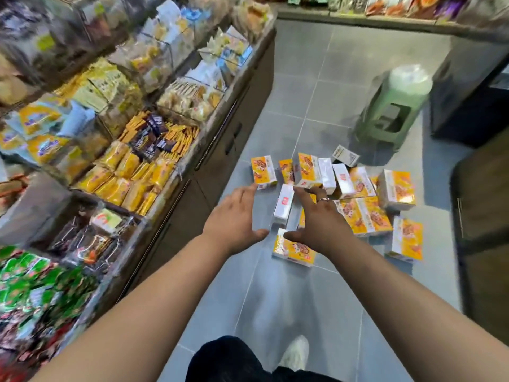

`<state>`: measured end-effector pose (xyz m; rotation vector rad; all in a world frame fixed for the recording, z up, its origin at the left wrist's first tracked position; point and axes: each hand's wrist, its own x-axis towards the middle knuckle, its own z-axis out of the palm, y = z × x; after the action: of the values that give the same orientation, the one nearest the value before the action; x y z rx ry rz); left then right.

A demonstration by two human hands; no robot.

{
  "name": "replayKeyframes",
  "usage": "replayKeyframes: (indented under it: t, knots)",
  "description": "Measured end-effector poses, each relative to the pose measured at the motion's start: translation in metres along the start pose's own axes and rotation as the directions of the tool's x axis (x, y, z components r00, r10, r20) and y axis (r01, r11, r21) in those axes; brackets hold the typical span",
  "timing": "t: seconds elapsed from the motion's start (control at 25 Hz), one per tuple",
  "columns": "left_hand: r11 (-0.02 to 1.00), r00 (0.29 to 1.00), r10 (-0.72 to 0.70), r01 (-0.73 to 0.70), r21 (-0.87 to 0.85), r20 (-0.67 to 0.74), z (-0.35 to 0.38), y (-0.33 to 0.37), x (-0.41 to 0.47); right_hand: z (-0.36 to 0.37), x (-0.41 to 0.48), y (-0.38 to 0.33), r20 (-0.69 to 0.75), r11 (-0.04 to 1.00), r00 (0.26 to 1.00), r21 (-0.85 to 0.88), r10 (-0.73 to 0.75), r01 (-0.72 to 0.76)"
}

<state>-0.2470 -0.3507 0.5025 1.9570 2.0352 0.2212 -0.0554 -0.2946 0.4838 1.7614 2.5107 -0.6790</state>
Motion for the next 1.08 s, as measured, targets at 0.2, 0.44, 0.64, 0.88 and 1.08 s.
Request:
replayKeyframes:
  t: [0.2, 0.44, 0.64, 0.88, 1.08]
  knots:
    - [0.999, 0.994, 0.025, -0.028, 0.023, 0.109, 0.024, 0.001, 0.091, -0.003, 0.066, 0.044, 0.029, 0.995, 0.995, 0.038, 0.095, -0.096]
    - [0.995, 0.979, 0.083, -0.091, 0.035, 0.185, 0.055, -0.019, 0.217, 0.005, 0.166, 0.071, 0.025, 0.977, 0.978, 0.062, 0.205, -0.206]
    - [0.998, 0.954, 0.047, -0.059, 0.03, 0.297, 0.1, -0.049, 0.313, 0.036, 0.264, 0.09, 0.054, 0.939, 0.944, 0.103, 0.325, -0.329]
    - [0.995, 0.942, -0.08, 0.096, -0.035, 0.327, 0.205, -0.074, 0.394, 0.111, 0.374, 0.144, 0.126, 0.922, 0.926, 0.12, 0.355, -0.369]
    - [0.971, 0.927, -0.206, 0.233, -0.051, 0.313, 0.323, -0.1, 0.436, 0.206, 0.442, 0.212, 0.182, 0.945, 0.932, 0.041, 0.313, -0.325]
